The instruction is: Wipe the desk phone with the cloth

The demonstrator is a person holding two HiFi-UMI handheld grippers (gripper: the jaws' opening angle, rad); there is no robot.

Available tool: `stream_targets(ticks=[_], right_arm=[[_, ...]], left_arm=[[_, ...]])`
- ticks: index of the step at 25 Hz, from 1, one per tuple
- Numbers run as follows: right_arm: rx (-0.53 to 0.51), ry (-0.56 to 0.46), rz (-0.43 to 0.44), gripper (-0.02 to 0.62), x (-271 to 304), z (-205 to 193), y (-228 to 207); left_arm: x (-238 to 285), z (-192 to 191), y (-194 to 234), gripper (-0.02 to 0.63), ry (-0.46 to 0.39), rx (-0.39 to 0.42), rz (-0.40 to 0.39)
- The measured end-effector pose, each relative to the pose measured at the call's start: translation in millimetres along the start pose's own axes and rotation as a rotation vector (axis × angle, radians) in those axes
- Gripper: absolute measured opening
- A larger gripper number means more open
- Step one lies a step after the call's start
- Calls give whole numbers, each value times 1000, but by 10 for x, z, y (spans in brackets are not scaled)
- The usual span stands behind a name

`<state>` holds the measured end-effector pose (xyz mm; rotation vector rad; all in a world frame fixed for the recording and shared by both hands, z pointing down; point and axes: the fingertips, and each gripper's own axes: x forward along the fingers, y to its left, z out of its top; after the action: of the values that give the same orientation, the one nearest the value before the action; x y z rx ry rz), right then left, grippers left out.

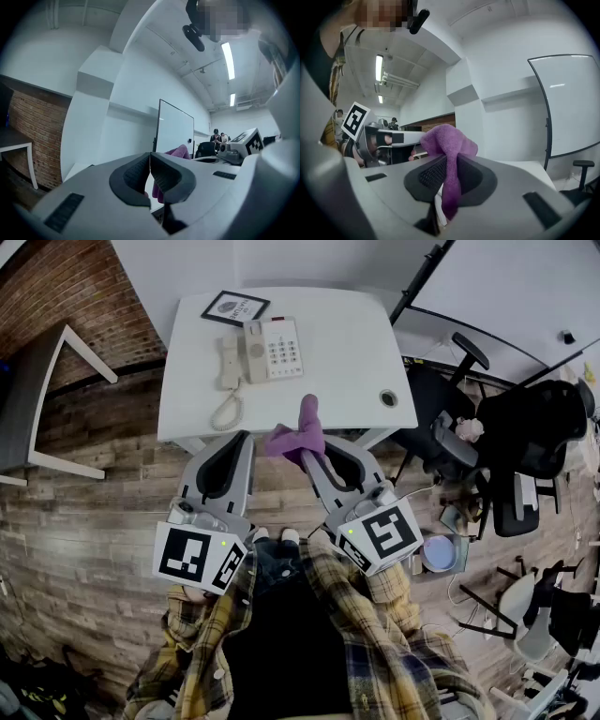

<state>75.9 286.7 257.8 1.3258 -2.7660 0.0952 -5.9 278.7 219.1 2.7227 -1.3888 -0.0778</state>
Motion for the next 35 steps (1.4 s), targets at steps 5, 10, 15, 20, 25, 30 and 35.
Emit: stream_targets(ticks=[5,10,15,20,25,30,35], right_arm=[[-7,-17,1,61,-143,-3,-15],[2,-26,8,61,-241,-43,-53],[3,-28,18,61,-264,-85,-83],[11,-30,25,61,-132,-76,-154],[6,-5,27,61,207,-103,-234],[0,19,29,61,721,-57,-403],[5,32,10,61,1292,4,-601]], left_arm=[[-48,-28,-130,15,-8,5,9],[-92,-34,-212,15,-13,24,29],[-105,-10,-211,15,-24,36,52],[-35,1,-78,15,-24,36,71],[211,27,180,15,-29,26,54],[577,64,593,15,-20,16,31],[980,107,1037,15,-5,11,-14]])
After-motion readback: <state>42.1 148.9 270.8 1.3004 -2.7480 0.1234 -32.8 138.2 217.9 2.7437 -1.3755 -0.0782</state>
